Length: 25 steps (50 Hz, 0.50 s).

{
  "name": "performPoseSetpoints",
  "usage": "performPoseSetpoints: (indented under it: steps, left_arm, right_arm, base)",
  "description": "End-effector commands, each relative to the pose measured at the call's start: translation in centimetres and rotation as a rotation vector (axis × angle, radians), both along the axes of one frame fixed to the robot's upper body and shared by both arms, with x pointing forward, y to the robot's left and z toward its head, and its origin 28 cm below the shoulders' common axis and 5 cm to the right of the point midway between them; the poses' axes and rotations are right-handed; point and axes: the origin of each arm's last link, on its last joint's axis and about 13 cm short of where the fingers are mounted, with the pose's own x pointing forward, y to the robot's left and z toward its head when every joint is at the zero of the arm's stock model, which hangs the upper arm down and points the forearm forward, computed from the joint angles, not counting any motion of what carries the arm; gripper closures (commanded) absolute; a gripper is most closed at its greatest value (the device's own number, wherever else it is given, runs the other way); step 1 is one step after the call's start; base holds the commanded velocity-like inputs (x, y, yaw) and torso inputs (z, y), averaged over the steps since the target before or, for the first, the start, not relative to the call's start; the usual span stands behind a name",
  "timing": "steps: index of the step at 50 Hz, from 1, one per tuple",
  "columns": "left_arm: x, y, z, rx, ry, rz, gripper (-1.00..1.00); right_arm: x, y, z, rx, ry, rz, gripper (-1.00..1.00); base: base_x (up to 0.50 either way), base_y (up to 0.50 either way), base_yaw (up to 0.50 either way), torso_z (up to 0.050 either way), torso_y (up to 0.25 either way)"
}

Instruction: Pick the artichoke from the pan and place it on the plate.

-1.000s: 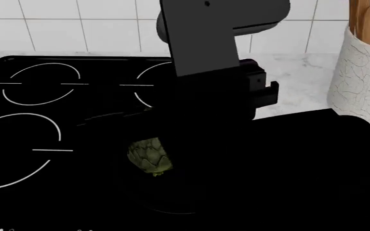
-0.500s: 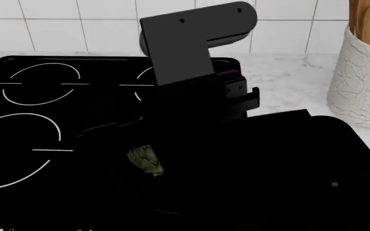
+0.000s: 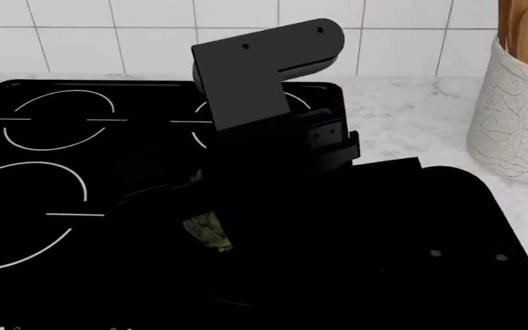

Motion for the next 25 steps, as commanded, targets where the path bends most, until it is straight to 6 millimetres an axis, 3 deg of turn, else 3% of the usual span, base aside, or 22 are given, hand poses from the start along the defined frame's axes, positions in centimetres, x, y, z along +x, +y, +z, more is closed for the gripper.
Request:
performPoseSetpoints:
  steps: [1,25]
  left_arm:
    - [0.12,0.23,-0.14,-0.007,0.000,0.005,-1.00]
    - [0.35,0.38,-0.77,-0.012,0.012,0.008,-1.00]
  right_arm:
    - [0.74,0.09,-0.59,-0.020,0.017,-0.003,-1.00]
    - [1.69,0.30,-1.58,-0.051,0.039,-0.004,-1.00]
  base:
    - [0.00,0.00,0.00,0.000,0.000]
    - [0.00,0.00,0.00,0.000,0.000]
